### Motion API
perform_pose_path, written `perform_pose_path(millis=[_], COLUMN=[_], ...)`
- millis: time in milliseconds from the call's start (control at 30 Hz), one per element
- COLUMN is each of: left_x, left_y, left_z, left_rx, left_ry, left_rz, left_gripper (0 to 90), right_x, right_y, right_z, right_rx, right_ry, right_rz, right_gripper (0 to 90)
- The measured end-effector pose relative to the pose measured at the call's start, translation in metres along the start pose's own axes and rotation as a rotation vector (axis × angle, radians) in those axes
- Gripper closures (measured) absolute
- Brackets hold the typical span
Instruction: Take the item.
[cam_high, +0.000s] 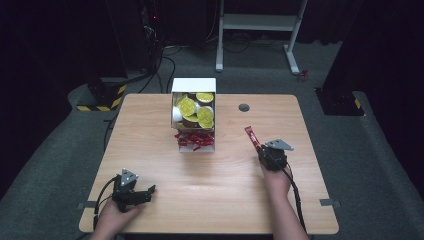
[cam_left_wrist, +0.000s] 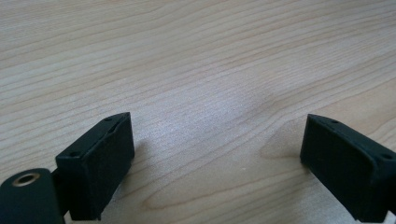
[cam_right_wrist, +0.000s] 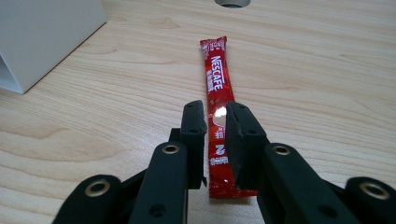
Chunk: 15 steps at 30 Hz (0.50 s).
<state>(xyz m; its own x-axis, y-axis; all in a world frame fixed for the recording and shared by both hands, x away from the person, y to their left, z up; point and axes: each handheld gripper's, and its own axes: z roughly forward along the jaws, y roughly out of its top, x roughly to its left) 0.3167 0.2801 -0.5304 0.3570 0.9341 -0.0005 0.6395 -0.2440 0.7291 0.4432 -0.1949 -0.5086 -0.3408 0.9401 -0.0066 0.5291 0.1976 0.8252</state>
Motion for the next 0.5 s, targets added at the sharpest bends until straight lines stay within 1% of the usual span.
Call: perform_pose_path(millis=[233, 367, 500], left_x=[0.0, 0.0001, 0.0015], left_y=[0.0, 0.0001, 0.0007], left_z=[0.0, 0.0001, 0.0005], left_rx=[0.0, 0.0, 0.0], left_ry=[0.0, -0.002, -0.007], left_rz=[0.0, 0.001, 0.014], left_gripper=[10.0, 9.9, 9.9], right_x=[0.0016, 0.0031, 0.0038], right_y=[0.0002, 0.0002, 0.0002], right_z=[-0.0028, -0.0055, -0.0094], right_rx=[-0.002, -0.007, -0.014], right_ry=[0.004, 0.003, 0.006], right_rz=[0.004, -0.009, -0.01], right_gripper=[73.9, 71.1, 67.7])
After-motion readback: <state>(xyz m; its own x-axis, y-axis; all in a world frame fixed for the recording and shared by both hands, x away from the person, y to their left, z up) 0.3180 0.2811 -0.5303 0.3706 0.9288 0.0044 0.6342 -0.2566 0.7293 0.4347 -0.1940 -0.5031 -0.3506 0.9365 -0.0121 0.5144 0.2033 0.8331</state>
